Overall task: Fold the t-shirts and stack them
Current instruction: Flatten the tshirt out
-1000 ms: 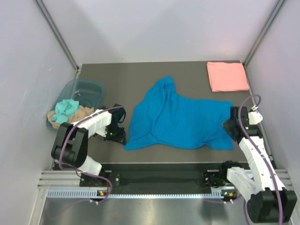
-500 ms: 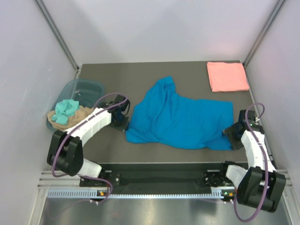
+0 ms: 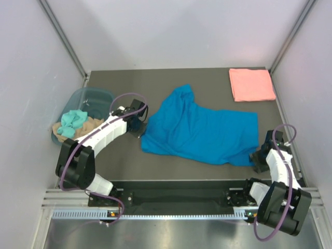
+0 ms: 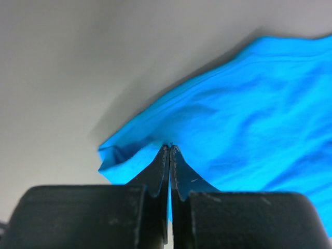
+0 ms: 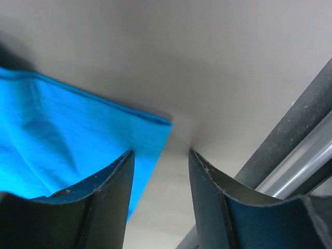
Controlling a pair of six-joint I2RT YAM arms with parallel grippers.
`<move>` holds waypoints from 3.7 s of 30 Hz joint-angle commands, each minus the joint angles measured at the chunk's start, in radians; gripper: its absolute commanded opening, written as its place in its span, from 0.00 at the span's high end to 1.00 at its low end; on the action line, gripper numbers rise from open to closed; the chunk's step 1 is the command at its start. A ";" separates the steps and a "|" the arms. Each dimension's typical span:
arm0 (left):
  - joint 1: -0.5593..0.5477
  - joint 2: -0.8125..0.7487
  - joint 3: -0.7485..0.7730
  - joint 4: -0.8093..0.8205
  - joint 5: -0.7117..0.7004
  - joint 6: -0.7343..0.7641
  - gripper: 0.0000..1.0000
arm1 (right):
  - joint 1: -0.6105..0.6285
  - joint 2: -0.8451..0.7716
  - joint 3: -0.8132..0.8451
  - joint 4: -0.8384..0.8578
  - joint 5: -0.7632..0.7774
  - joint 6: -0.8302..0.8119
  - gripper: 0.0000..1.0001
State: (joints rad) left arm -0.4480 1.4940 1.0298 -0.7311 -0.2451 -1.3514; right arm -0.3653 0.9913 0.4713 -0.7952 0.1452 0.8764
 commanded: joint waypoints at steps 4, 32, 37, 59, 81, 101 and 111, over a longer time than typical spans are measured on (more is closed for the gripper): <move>-0.006 0.006 0.061 0.081 -0.054 0.078 1.00 | -0.030 0.021 -0.037 0.103 0.054 0.038 0.52; -0.006 -0.047 0.196 0.142 -0.186 0.228 1.00 | -0.027 -0.031 0.206 0.079 0.011 -0.106 1.00; -0.006 -0.188 0.322 0.139 -0.354 0.360 1.00 | 0.043 -0.074 0.498 -0.096 -0.059 -0.257 1.00; -0.008 -0.367 -0.088 0.015 -0.244 0.397 1.00 | 0.424 0.240 0.311 0.113 -0.019 -0.186 1.00; -0.008 -0.179 -0.054 0.071 -0.306 0.408 1.00 | 0.450 0.143 0.320 -0.079 -0.029 0.035 0.64; -0.008 -0.198 -0.063 0.076 -0.309 0.400 1.00 | 0.509 -0.025 0.061 -0.108 0.008 0.222 0.75; -0.008 -0.201 -0.065 0.078 -0.316 0.402 1.00 | 0.509 -0.017 0.030 -0.027 0.076 0.249 0.70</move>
State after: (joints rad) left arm -0.4549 1.3235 0.9524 -0.6880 -0.5396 -0.9436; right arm 0.1310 0.9771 0.5072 -0.8749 0.1799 1.1042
